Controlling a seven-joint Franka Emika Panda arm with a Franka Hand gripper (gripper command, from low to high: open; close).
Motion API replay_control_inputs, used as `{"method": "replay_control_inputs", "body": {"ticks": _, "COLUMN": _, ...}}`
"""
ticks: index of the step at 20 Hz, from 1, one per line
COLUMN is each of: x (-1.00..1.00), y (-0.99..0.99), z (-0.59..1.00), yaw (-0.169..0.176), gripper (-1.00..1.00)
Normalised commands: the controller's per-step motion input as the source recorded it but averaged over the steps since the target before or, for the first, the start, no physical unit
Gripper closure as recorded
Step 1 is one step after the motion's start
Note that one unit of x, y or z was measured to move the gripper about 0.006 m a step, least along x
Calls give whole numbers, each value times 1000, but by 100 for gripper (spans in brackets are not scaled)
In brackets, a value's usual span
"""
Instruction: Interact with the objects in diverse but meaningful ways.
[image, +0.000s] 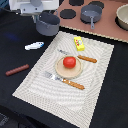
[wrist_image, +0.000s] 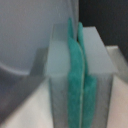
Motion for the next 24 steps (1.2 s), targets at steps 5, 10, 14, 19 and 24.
{"method": "replay_control_inputs", "body": {"ticks": 5, "x": -517, "y": -20, "z": -270, "yaw": 0, "gripper": 100}}
{"method": "replay_control_inputs", "body": {"ticks": 10, "x": -491, "y": 0, "z": -279, "yaw": 0, "gripper": 100}}
{"method": "replay_control_inputs", "body": {"ticks": 14, "x": -467, "y": 0, "z": -289, "yaw": 0, "gripper": 100}}
{"method": "replay_control_inputs", "body": {"ticks": 19, "x": -434, "y": 0, "z": -292, "yaw": 0, "gripper": 100}}
{"method": "replay_control_inputs", "body": {"ticks": 24, "x": -422, "y": 39, "z": -275, "yaw": 0, "gripper": 100}}
